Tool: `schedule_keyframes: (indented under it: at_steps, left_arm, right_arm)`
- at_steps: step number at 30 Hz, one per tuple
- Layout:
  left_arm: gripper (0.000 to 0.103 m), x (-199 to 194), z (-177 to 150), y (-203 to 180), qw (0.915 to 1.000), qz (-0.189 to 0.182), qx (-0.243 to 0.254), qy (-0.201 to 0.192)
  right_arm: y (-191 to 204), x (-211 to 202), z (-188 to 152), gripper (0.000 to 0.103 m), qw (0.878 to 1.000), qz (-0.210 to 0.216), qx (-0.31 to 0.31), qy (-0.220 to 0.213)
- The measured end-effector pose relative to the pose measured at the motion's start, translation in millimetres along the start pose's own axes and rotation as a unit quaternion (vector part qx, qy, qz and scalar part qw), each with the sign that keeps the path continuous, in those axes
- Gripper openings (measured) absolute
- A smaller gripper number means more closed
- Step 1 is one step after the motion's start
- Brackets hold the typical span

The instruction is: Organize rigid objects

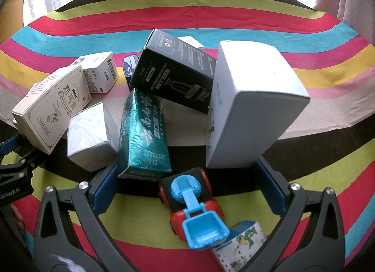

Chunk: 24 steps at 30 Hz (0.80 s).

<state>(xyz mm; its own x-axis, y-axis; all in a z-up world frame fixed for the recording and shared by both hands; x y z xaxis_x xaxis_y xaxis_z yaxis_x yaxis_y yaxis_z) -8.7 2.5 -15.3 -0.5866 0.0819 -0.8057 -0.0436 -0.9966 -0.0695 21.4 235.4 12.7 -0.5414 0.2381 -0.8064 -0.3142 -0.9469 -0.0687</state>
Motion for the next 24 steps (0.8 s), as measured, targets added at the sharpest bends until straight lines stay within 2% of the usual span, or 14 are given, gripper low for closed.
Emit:
schedule_keyframes:
  at_steps: [24]
  left_arm:
    - [0.103, -0.3, 1.2, 3.2, 1.0000, 0.003, -0.005, 0.000]
  right_arm:
    - [-0.4, 0.2, 0.4, 0.103, 1.000, 0.000, 0.000, 0.000]
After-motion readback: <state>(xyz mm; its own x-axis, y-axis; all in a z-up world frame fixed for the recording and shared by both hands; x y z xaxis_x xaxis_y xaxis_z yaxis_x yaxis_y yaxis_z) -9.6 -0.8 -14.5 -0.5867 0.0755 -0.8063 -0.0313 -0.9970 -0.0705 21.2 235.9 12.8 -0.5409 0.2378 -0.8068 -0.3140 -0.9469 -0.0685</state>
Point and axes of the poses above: each gripper's, at about its wrist camera, not at the fingertips, and x roughly the way its jaws point, y to its left, z to its top, the point moved 2 cm from there along x, roughly the way its jaws point, and after that the axes turned 4 degrees about -z, right-handed, at the moved point
